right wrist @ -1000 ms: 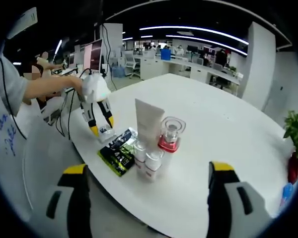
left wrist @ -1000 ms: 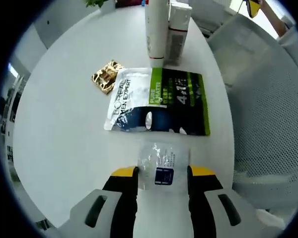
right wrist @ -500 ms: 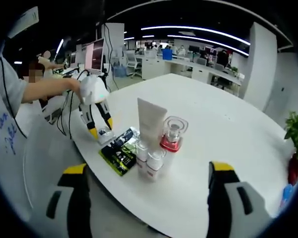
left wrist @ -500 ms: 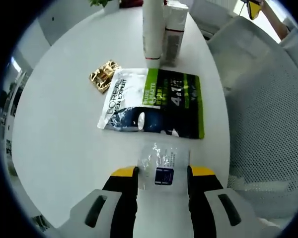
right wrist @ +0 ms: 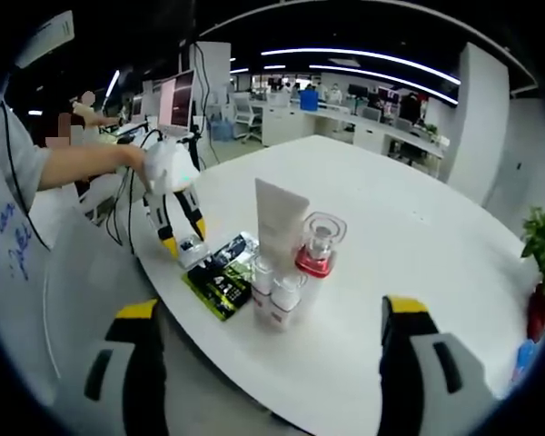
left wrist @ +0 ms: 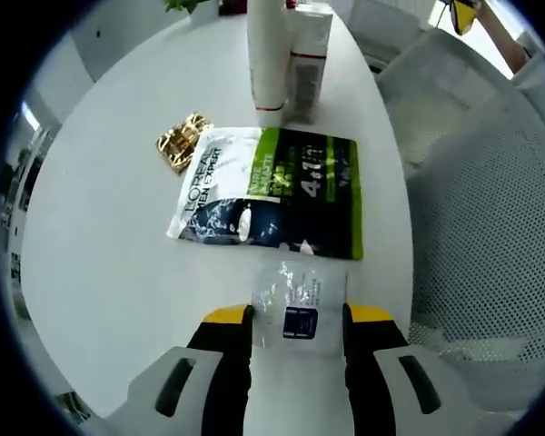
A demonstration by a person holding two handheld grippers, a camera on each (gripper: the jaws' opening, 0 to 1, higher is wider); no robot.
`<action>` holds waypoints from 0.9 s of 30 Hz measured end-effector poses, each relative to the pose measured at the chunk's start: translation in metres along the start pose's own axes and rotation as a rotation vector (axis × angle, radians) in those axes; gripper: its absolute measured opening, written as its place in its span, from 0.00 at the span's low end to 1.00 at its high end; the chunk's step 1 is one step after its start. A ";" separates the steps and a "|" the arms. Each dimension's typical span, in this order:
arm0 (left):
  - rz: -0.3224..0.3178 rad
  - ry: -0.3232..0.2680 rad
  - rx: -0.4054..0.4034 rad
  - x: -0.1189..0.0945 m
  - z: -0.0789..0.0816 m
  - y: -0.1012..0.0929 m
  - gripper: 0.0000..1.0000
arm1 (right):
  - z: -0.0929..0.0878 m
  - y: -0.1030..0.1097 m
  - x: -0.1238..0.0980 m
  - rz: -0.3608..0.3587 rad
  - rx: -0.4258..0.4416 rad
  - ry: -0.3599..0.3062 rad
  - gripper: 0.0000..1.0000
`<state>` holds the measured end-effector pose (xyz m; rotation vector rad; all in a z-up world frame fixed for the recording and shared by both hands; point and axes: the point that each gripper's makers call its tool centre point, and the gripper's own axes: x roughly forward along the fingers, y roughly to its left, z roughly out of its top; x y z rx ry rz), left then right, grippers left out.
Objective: Arrange the skincare products in the storage area until every visible bottle or jar stands upright without overlapping.
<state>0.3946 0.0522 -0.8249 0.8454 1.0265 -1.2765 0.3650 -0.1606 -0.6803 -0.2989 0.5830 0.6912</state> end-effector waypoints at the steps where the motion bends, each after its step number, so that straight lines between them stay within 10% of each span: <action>1: 0.002 -0.001 0.001 0.000 0.000 0.000 0.37 | -0.001 0.000 0.000 0.001 0.000 0.003 1.00; 27: 0.016 -0.015 -0.019 0.006 -0.001 -0.008 0.37 | -0.003 0.001 -0.003 0.006 -0.009 0.012 1.00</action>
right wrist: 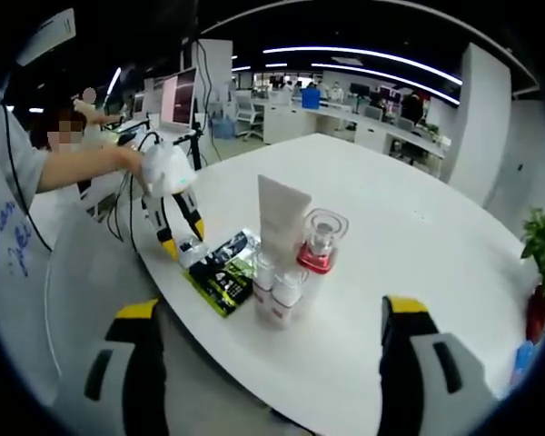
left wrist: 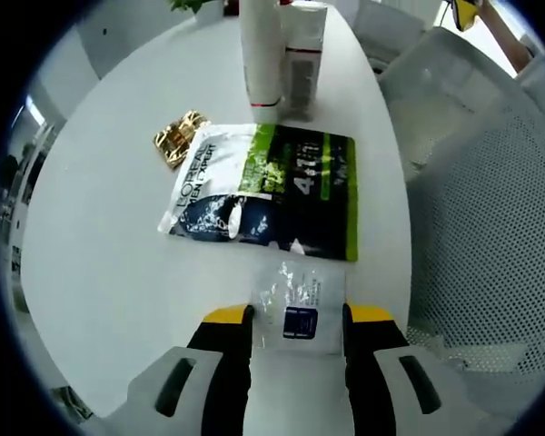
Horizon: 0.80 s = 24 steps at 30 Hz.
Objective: Arrange the skincare products in the storage area until every visible bottle or jar stands upright without overlapping.
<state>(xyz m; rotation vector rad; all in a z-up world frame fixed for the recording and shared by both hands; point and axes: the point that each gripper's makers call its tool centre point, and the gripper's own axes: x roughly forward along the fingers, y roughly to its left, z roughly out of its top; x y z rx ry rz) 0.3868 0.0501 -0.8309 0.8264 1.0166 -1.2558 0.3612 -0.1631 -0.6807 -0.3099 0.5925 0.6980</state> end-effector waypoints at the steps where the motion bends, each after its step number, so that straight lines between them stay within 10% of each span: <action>1: 0.000 -0.001 0.001 0.000 0.000 0.000 0.37 | 0.000 0.000 0.000 -0.001 0.000 0.000 1.00; 24: 0.039 0.009 0.038 0.001 -0.002 0.000 0.37 | -0.003 0.001 0.004 0.012 -0.003 0.011 1.00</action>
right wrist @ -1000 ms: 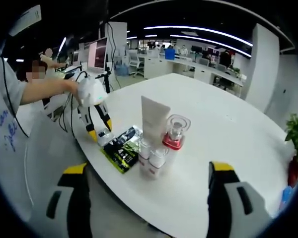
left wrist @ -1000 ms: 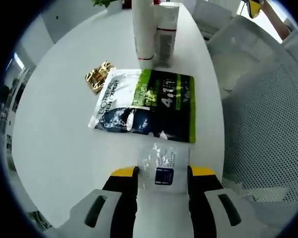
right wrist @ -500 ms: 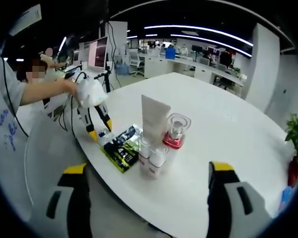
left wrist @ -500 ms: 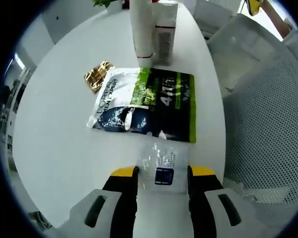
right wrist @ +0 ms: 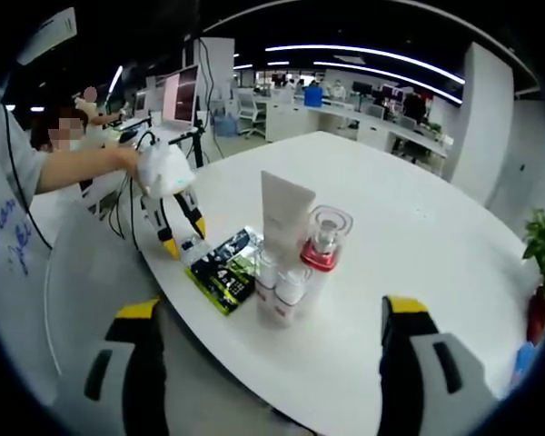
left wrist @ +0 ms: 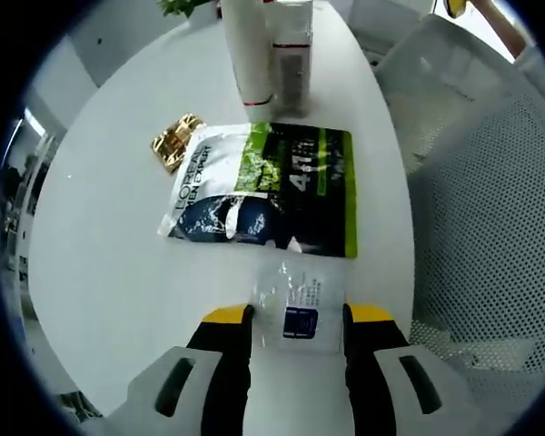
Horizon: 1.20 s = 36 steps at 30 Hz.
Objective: Arrange the skincare products in the storage area until every visible bottle or jar stands upright without overlapping.
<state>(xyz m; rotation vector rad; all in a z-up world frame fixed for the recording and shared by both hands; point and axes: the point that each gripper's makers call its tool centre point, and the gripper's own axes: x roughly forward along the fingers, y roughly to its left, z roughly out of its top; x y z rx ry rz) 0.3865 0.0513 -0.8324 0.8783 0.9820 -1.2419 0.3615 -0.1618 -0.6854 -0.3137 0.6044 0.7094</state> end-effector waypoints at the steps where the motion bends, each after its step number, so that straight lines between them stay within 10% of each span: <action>1: 0.000 0.000 -0.009 0.000 0.000 0.000 0.37 | -0.001 0.000 0.000 0.000 0.001 0.001 1.00; 36: 0.043 -0.039 0.005 -0.005 0.005 -0.004 0.42 | -0.003 0.003 0.000 0.004 -0.002 0.007 1.00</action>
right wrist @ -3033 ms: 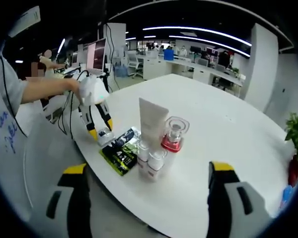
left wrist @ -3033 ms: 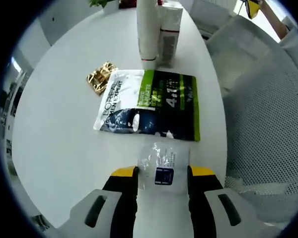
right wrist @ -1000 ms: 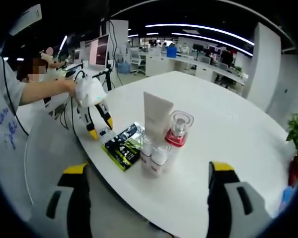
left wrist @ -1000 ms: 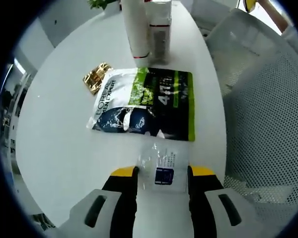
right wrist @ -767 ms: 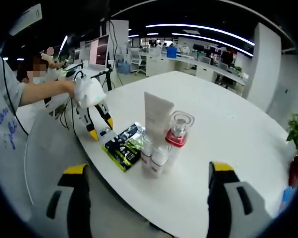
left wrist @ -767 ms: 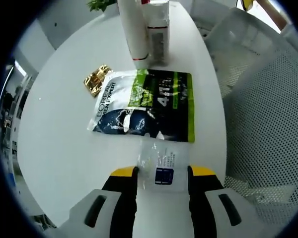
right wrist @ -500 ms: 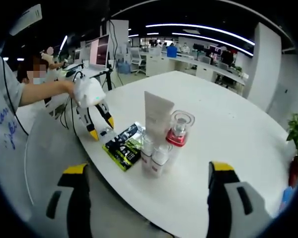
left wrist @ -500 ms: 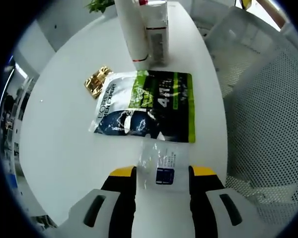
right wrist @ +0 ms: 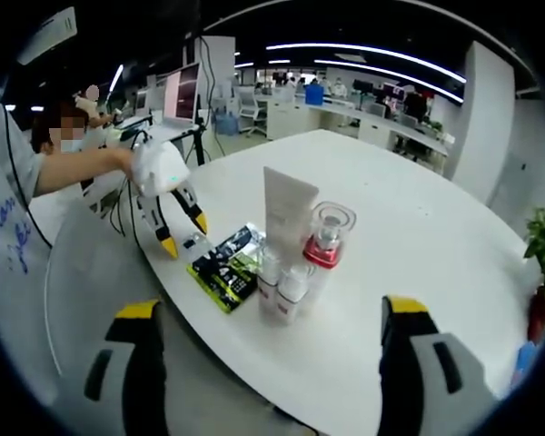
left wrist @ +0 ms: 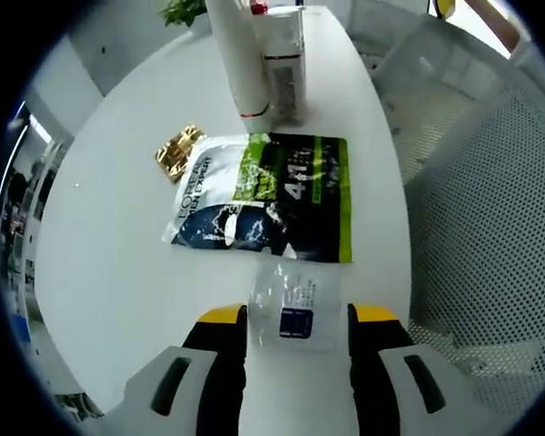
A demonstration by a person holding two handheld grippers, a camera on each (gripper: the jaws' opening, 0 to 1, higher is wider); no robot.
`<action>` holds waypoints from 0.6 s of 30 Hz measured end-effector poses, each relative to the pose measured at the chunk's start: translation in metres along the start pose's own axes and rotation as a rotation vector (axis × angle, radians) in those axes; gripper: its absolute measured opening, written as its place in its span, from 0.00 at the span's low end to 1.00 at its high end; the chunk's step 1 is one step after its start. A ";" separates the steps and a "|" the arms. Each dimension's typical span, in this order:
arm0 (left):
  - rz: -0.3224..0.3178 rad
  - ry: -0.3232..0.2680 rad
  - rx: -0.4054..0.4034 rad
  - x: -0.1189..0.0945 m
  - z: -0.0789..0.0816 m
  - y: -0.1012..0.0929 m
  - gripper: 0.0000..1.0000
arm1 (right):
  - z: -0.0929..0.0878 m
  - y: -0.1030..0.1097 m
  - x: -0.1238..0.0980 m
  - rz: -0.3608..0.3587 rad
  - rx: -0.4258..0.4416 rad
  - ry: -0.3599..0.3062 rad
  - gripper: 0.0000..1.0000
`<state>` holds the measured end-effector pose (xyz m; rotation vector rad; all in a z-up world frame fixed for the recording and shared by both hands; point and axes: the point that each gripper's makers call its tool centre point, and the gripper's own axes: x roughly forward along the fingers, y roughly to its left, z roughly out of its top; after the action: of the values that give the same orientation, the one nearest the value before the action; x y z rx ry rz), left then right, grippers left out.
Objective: Arrange the skincare products in the storage area until every visible bottle or jar stands upright without overlapping.
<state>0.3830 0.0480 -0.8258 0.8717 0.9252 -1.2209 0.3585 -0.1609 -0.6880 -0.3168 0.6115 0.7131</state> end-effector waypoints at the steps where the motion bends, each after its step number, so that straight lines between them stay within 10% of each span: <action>1: 0.005 -0.001 -0.001 -0.001 0.000 0.001 0.42 | 0.000 0.000 0.000 0.001 0.002 0.001 1.00; 18: 0.078 -0.108 -0.048 -0.033 0.019 0.009 0.49 | 0.002 0.001 0.002 0.011 -0.002 0.000 1.00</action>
<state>0.3904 0.0436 -0.7877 0.7892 0.8225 -1.1629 0.3602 -0.1580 -0.6875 -0.3156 0.6126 0.7243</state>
